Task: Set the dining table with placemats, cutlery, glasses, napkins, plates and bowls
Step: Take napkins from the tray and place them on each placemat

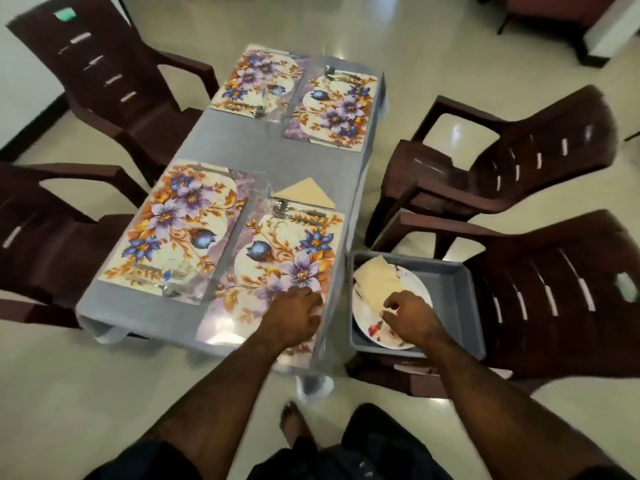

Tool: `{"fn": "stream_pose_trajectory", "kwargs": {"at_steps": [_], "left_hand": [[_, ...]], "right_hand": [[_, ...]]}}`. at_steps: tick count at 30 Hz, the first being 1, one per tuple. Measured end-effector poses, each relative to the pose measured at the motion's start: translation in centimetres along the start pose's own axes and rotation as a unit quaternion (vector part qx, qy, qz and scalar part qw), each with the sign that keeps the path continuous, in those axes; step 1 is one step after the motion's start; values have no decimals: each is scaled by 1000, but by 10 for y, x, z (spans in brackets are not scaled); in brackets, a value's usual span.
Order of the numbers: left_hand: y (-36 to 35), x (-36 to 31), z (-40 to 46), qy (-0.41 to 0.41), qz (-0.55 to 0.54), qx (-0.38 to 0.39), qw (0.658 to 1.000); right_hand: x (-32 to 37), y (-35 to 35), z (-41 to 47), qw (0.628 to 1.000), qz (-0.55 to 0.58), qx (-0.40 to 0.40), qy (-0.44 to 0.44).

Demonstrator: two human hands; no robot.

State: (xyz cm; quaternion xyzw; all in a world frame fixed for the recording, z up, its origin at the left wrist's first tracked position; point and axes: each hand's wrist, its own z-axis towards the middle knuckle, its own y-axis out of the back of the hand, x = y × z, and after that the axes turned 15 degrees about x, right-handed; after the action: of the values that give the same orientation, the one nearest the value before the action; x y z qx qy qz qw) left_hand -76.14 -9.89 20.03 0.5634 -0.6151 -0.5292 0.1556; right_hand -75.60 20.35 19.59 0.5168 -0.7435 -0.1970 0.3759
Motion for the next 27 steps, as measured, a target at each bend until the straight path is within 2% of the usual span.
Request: {"fn": "stream_pose_trajectory", "kwargs": {"at_steps": [6, 10, 13, 20, 24, 27], "left_hand": [[-29, -73, 66, -4, -98, 49, 994], [-69, -112, 123, 59, -182, 123, 974], [-96, -127, 156, 129, -220, 146, 956], [-135, -118, 203, 238, -277, 124, 923], [-143, -95, 240, 230, -219, 164, 934], [-139, -72, 285, 224, -197, 149, 943]], "right_hand": [[-90, 9, -6, 997, 62, 13, -53], [-146, 10, 17, 994, 91, 24, -51], [-181, 7, 50, 993, 101, 46, -24], [-210, 7, 145, 992, 89, 91, 7], [-203, 3, 211, 987, 96, 125, 9], [-194, -2, 260, 985, 119, 125, -8]]}}
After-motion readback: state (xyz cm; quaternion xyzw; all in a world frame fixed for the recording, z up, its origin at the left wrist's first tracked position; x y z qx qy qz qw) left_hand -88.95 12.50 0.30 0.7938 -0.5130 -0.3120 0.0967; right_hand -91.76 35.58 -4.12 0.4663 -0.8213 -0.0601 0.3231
